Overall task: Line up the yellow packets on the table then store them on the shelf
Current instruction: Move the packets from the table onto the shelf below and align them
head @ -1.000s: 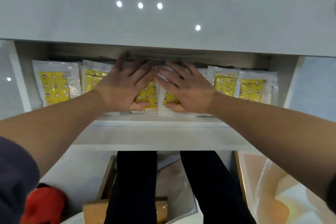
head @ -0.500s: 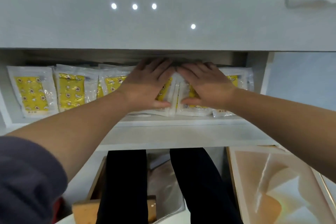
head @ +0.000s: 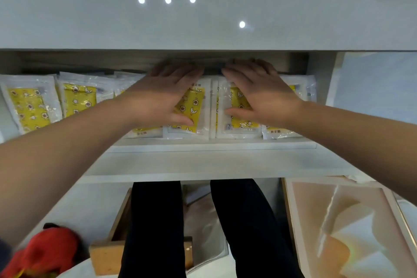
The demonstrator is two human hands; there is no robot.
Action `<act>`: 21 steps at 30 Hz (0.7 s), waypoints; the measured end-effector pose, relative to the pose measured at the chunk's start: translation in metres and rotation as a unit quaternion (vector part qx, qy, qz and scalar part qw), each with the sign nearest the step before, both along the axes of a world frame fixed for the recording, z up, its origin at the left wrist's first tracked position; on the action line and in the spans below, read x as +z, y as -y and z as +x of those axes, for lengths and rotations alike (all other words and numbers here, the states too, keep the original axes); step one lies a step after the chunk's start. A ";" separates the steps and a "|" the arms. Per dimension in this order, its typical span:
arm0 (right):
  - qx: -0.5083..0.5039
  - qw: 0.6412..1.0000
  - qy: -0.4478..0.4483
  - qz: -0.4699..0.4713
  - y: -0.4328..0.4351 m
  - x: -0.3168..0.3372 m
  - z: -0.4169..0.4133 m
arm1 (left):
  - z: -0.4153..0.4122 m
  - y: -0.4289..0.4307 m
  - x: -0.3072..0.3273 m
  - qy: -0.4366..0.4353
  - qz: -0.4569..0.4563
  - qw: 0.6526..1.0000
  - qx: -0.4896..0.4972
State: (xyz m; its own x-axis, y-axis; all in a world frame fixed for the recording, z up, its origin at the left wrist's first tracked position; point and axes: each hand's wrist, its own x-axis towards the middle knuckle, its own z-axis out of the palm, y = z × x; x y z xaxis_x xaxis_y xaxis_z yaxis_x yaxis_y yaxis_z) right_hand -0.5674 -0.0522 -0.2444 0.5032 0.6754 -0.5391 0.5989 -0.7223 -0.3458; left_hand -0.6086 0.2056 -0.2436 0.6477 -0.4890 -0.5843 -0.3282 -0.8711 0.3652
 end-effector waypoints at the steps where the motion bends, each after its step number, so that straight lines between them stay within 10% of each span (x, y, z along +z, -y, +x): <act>1: -0.009 1.000 -0.006 0.009 -0.003 0.001 0.000 | -0.001 -0.004 0.001 0.015 0.014 1.000 -0.006; 21: -0.056 0.996 -0.057 -0.044 0.007 0.014 0.001 | -0.013 0.022 0.020 0.050 0.118 0.992 -0.011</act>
State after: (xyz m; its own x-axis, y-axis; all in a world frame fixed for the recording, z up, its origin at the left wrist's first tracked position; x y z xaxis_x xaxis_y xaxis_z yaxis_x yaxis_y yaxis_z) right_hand -0.5669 -0.0594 -0.2305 0.5049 0.5665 -0.6512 0.4729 -0.8127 -0.3403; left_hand -0.6219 0.1839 -0.2238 0.6984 -0.3609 -0.6180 -0.3726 -0.9207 0.1166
